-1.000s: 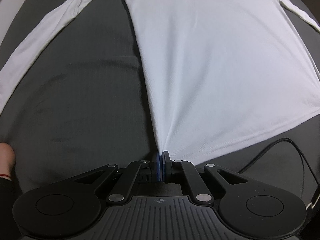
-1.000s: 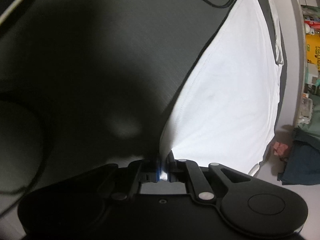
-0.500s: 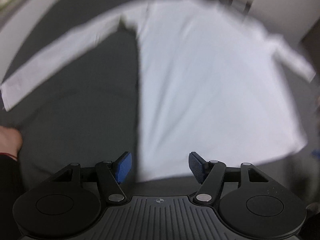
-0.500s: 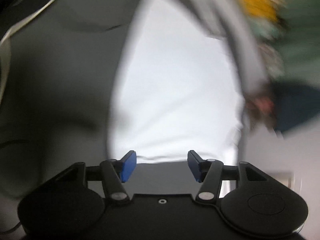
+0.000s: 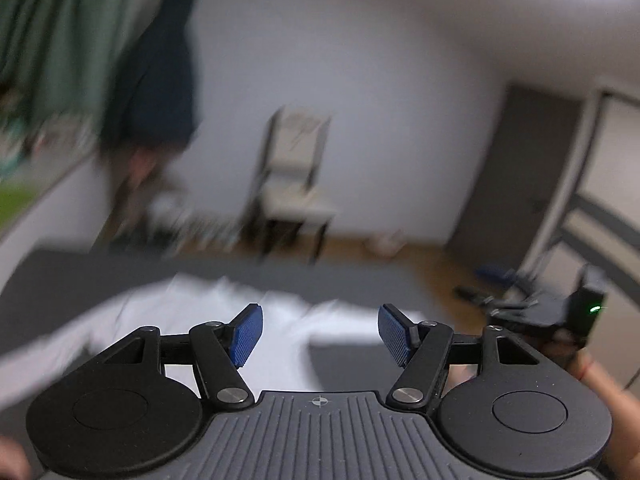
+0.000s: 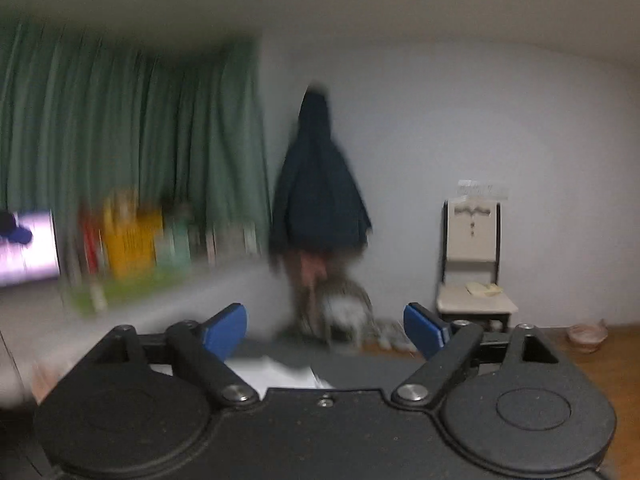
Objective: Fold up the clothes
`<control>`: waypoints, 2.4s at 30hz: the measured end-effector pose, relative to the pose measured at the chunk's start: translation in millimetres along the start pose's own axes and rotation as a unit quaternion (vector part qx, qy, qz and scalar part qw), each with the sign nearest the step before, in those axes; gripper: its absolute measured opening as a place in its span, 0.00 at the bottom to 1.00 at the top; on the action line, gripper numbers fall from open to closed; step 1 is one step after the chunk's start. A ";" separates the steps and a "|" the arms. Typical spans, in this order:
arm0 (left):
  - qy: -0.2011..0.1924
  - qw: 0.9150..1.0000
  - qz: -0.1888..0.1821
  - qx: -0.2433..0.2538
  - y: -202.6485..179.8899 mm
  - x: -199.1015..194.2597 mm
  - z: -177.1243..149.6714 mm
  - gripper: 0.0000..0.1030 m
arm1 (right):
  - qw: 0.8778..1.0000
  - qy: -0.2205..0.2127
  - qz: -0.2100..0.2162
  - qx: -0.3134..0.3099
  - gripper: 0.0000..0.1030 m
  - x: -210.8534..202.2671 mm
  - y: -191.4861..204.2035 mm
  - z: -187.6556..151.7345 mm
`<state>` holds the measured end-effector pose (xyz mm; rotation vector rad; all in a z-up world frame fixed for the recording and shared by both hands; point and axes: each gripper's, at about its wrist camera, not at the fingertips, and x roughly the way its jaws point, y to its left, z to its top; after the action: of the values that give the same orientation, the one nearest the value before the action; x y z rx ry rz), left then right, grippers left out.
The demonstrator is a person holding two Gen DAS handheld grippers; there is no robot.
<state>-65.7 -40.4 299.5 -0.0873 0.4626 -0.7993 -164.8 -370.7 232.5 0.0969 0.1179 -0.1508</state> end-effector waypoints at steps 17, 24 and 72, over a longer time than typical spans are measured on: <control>-0.120 0.961 -0.248 -0.028 -106.0 9.4 65.2 0.97 | 0.977 -0.039 -0.137 0.157 1.00 -71.1 -93.3 57.1; -0.084 0.963 -0.245 -0.082 -37.7 85.0 19.6 0.97 | 0.956 0.125 -0.222 0.143 1.00 50.7 -153.2 -6.8; -0.011 0.977 0.005 -0.211 248.0 354.9 -196.3 0.97 | 0.973 0.101 0.001 0.207 0.05 282.4 -77.7 -179.3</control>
<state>230.1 -99.3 -68.0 -0.4883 0.6060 -0.6800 80.8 -469.0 13.5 0.5303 0.2884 -0.1626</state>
